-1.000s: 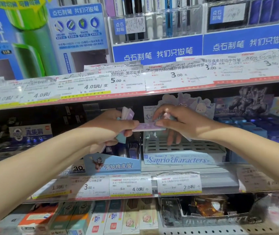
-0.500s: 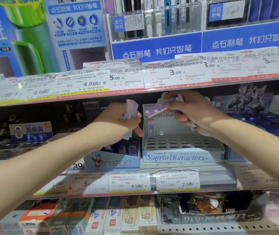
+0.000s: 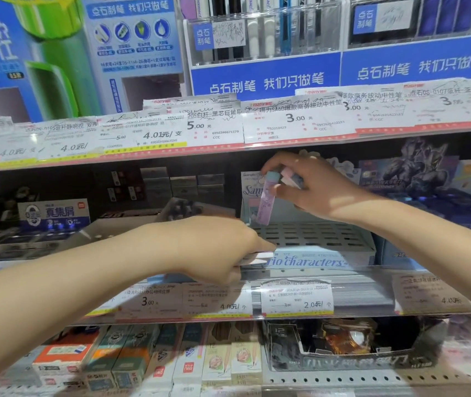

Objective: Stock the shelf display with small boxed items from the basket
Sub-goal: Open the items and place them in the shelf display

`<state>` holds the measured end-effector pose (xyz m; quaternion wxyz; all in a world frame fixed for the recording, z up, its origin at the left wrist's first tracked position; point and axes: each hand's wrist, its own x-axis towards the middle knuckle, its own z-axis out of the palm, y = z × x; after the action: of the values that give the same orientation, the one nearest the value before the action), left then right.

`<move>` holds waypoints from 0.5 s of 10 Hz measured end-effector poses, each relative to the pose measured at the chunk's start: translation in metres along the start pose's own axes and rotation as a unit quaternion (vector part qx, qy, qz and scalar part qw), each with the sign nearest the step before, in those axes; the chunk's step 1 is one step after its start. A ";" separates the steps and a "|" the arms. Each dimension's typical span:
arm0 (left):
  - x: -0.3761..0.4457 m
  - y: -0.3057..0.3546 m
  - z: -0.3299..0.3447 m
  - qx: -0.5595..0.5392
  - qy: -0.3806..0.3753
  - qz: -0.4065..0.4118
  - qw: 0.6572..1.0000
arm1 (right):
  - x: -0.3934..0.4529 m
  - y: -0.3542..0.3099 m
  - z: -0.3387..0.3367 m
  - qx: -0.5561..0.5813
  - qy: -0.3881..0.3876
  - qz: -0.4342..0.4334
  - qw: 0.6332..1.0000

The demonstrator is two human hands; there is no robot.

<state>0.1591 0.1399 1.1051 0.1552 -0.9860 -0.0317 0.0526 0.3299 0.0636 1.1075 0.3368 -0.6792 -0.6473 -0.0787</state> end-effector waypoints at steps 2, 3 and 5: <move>-0.008 -0.002 -0.006 -0.040 -0.008 0.018 0.999 | 0.001 -0.001 0.007 0.014 0.008 -0.038 0.999; -0.013 -0.005 -0.002 -0.056 -0.005 0.019 0.998 | 0.000 -0.003 0.013 0.003 -0.009 -0.038 0.999; -0.020 -0.004 0.013 0.010 0.018 0.007 1.000 | -0.002 -0.001 0.020 0.007 -0.026 -0.050 0.998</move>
<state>0.1371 0.1463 1.0965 0.1649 -0.9854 -0.0215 0.0365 0.3224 0.0732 1.0915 0.3201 -0.6454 -0.6896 -0.0739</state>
